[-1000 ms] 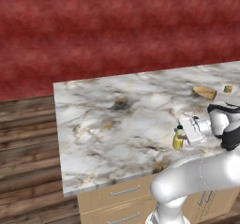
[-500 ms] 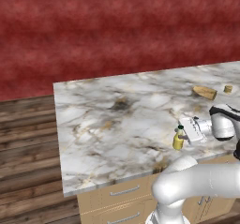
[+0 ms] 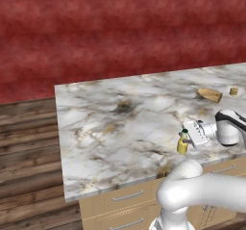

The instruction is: Move the condiment bottle and mustard from the cabinet to the dining counter.

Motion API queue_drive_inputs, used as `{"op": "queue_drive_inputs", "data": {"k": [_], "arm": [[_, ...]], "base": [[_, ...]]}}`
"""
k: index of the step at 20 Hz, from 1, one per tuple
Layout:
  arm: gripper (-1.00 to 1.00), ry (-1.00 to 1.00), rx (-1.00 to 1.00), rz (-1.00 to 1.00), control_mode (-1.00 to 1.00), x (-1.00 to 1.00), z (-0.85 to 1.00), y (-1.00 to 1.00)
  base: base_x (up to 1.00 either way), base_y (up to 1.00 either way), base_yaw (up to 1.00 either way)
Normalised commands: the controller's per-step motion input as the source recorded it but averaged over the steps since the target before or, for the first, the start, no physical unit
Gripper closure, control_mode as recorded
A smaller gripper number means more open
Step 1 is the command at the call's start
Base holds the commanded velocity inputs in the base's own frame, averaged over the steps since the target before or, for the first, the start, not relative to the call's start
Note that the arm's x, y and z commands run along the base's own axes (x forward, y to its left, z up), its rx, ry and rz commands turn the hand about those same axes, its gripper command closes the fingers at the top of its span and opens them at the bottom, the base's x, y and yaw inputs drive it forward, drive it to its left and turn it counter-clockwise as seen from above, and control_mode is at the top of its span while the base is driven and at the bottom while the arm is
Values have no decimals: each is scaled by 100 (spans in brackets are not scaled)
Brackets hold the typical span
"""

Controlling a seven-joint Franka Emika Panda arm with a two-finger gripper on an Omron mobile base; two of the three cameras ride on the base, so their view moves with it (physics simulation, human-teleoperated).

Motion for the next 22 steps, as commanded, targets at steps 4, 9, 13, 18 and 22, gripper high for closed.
{"op": "queue_drive_inputs", "data": {"k": [4,9,13,18,22], "arm": [[100,0,0,0,-100,0,-35,0],[100,0,0,0,-100,0,-23,0],[-100,0,0,0,-100,0,-21,0],[-100,0,0,0,-100,0,-19,-3],[-100,0,0,0,-100,0,-10,-11]], "base": [[0,0,0],[0,0,0],[0,0,0],[0,0,0],[0,0,0]]}}
